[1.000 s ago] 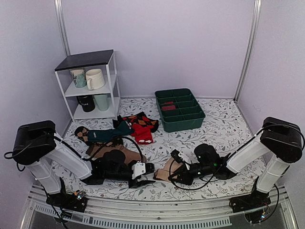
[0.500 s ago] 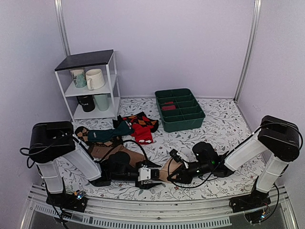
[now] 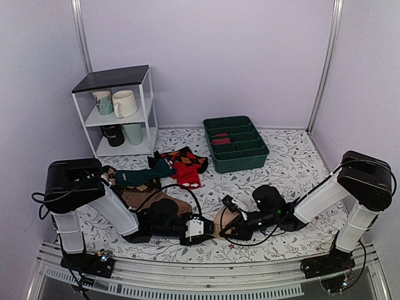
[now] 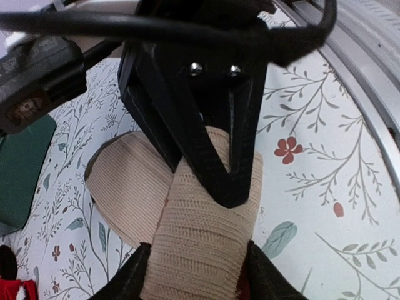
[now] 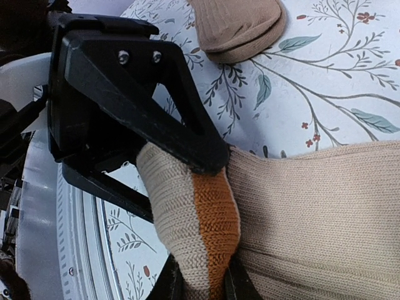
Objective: Roll the socks
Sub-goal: Roll a pair of socks at the center of the board.
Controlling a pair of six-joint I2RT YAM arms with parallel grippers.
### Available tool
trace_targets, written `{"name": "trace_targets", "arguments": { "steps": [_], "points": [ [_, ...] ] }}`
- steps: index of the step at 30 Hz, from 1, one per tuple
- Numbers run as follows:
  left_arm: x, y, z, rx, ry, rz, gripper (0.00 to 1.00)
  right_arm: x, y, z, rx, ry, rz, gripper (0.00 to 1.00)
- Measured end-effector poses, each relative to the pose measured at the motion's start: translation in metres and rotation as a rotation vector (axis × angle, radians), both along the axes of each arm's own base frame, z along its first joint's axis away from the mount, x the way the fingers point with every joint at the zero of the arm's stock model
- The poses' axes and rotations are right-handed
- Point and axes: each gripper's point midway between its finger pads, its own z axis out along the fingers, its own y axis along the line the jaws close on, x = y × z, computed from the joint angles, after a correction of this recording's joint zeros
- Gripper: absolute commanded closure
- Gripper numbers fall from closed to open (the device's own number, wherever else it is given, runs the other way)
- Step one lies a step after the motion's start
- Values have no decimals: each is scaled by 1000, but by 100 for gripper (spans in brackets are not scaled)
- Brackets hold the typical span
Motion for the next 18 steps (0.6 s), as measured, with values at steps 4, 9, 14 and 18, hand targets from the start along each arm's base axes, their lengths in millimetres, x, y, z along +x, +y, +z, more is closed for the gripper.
{"name": "trace_targets", "arguments": {
  "steps": [4,9,14,18],
  "points": [
    [0,-1,-4,13,24,7,85,0,0,0,1,3,3,91],
    [-2,-2,-4,14,42,-2,100,0,-1,-1,2,9,6,85],
    [0,-6,-4,38,99,-4,100,1,-2,0,-6,23,2,61],
    [-1,-16,-4,66,219,-1,100,5,-9,8,-41,13,-27,46]
  ]
}}
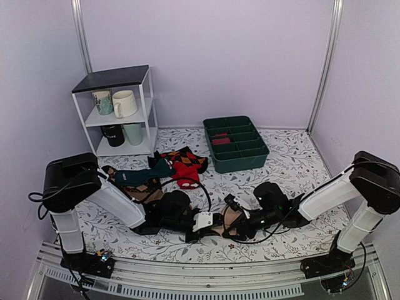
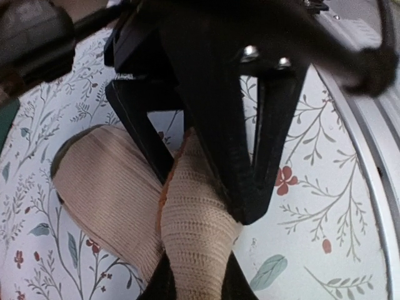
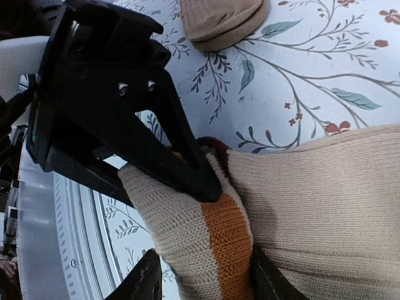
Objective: Roll the socks
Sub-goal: Roll a pair of socks at the center of the board.
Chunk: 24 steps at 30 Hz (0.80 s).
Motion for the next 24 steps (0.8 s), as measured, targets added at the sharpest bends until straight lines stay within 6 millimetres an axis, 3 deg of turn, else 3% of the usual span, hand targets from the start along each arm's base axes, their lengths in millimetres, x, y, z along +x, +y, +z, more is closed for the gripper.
{"name": "trace_targets", "arguments": {
  "steps": [4,9,11,16,24],
  "points": [
    [-4,-4,-1,30,132,32,100,13,-15,14,-59,-45,-71,42],
    [-16,9,-4,42,259,71,100,48,-36,43,-88,-136,-219,41],
    [-19,13,-4,40,289,82,100,57,-43,46,-102,-138,-267,42],
    [-21,15,-3,37,326,100,100,66,-60,31,-176,-79,-327,42],
    [-21,15,-4,36,334,103,100,64,-60,5,-240,-12,-326,43]
  ]
}}
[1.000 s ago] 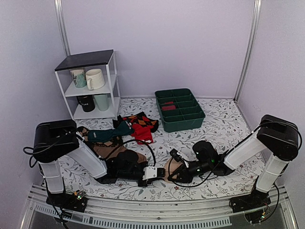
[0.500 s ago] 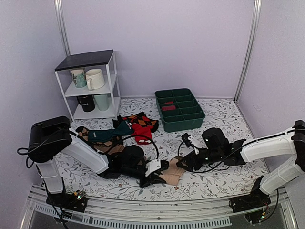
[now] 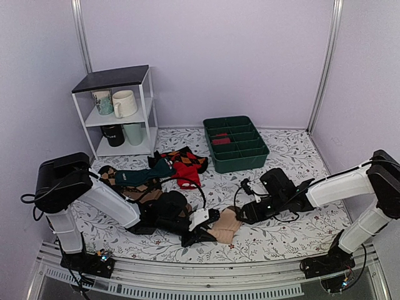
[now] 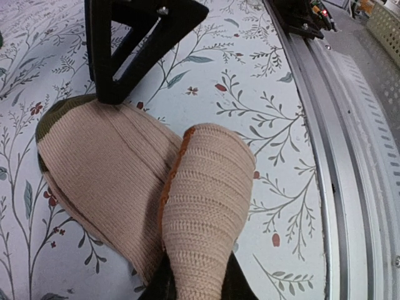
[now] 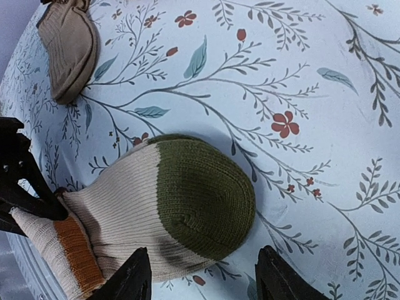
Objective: Roll the socks
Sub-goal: Roll a pair of socks at the center of the board.
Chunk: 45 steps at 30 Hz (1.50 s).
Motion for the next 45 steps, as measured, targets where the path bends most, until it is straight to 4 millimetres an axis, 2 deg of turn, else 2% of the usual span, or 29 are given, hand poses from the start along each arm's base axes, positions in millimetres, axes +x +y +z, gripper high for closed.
{"name": "trace_targets", "arguments": {
  "steps": [3,6,10,12,15,23,28,30,33,37,40,43,45],
  "points": [
    [0,0,0,-1,0,0,100,0,4,-7,-3,18,10,47],
    [0,0,0,-2,3,4,100,4,13,-7,16,22,24,56],
    [2,0,0,1,17,24,100,7,24,-8,35,32,48,92],
    [4,1,0,4,25,48,100,10,28,-9,35,29,61,97],
    [6,5,1,11,38,91,100,19,35,-10,40,27,69,99],
    [15,13,5,52,37,193,100,58,71,-2,85,-21,144,99],
    [20,7,4,94,19,197,100,61,77,-11,80,-15,178,97],
    [22,3,3,103,8,185,100,61,76,-14,81,-10,182,92],
    [25,-3,-1,106,14,167,100,63,75,-13,83,-13,185,73],
    [28,-4,-2,87,40,154,100,65,75,-10,91,-40,189,63],
    [29,-2,-3,69,64,154,100,67,68,-7,71,-77,174,55],
    [30,0,-3,61,86,155,100,67,57,6,55,-138,160,51],
    [29,0,-3,56,102,155,100,65,51,23,70,-201,161,49]
  ]
}}
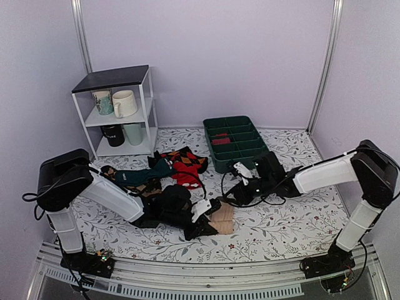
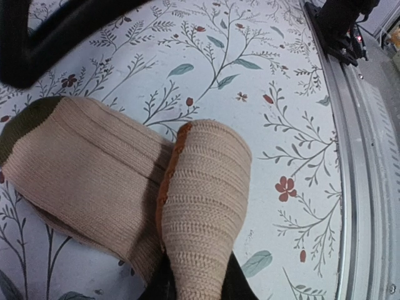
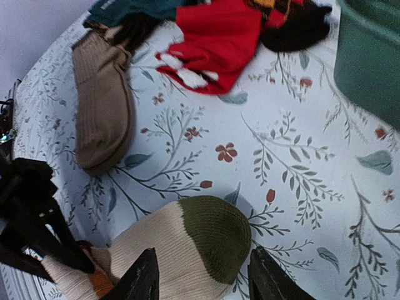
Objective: Roll the socks
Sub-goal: Roll a pair of socks at the center of the board.
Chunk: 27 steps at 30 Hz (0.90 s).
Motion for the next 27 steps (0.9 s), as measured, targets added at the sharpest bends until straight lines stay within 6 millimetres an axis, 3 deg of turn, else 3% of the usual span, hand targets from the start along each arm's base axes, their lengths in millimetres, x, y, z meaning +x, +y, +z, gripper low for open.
{"name": "trace_targets", "arguments": {
  "steps": [4,7,11,15,27],
  "points": [
    [-1,1,0,-8,23,-1,100,-17,-10,46,101,-160,63,44],
    [-2,1,0,-11,35,-2,100,-42,-18,61,172,-227,144,44],
    [-3,0,0,-12,47,-10,100,-78,-27,42,225,-198,236,43],
    [-2,-1,-1,-11,56,-12,100,-101,-35,22,248,-141,256,40],
    [-2,-5,-2,-12,75,-29,100,-108,-4,10,287,-122,326,38]
  ]
}}
